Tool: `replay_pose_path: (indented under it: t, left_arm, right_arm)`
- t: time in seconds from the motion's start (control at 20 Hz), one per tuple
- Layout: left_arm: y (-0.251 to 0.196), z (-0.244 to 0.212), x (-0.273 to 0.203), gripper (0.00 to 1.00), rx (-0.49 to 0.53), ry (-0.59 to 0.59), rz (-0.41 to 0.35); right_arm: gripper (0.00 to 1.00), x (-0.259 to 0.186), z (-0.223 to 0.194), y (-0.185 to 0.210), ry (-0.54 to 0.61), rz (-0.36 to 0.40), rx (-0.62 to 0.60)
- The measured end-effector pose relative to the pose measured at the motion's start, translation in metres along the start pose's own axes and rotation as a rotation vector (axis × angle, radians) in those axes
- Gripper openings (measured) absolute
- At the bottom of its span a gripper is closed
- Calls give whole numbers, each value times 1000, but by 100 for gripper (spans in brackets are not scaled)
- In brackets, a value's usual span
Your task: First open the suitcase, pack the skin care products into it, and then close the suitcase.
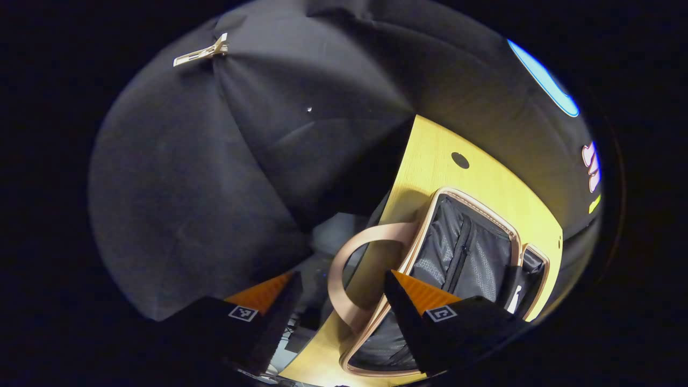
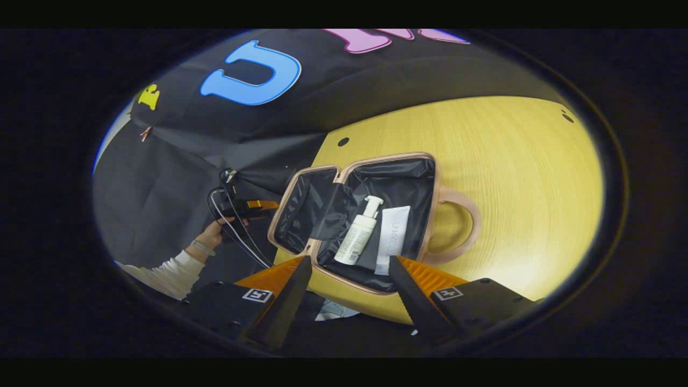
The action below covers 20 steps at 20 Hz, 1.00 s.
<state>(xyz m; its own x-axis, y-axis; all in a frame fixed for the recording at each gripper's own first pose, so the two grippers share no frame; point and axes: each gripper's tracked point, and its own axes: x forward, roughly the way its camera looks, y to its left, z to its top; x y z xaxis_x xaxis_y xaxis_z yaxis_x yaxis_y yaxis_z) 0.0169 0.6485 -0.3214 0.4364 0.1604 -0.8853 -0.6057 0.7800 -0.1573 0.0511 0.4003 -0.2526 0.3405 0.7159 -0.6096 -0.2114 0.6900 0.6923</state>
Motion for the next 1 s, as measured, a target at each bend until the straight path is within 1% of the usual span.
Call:
replay_pose_path:
  t: [0.15,0.3,0.4,0.55,0.65,0.7,0.75,0.8,0.85,0.9,0.95,1.0]
  left_arm:
    - [0,4,-1,97,-54,-17,-39]
    - [15,1,10,95,-79,-2,-10]
    - [12,-9,17,93,-100,56,-6]
    - [26,-12,40,94,-38,87,79]
    - [34,-13,50,94,-11,112,152]
    - [32,-17,54,100,-6,135,147]
    - [17,-18,56,74,-24,150,88]
    - [14,-20,57,47,-6,159,113]
    - [15,-20,56,21,35,168,128]
    - [15,-17,52,19,67,161,137]
    - [9,-11,44,16,92,146,127]
    - [4,-4,31,15,116,128,111]
  right_arm:
    - [92,0,-2,-7,-1,-13,5]
    - [92,4,-3,-3,1,-1,15]
    - [92,6,-5,-1,12,-4,22]
    - [92,13,-10,0,31,-5,21]
    - [92,12,-12,-1,36,-13,19]
    - [92,13,-12,0,34,-17,20]
    - [92,13,-12,-1,29,-21,23]
    - [92,10,-10,-3,20,-25,26]
    - [92,8,-7,-5,3,-29,29]
    - [92,5,-4,-5,-14,-29,33]
    - [92,2,-1,-6,-32,-28,32]
    - [92,0,1,-10,-49,-33,21]
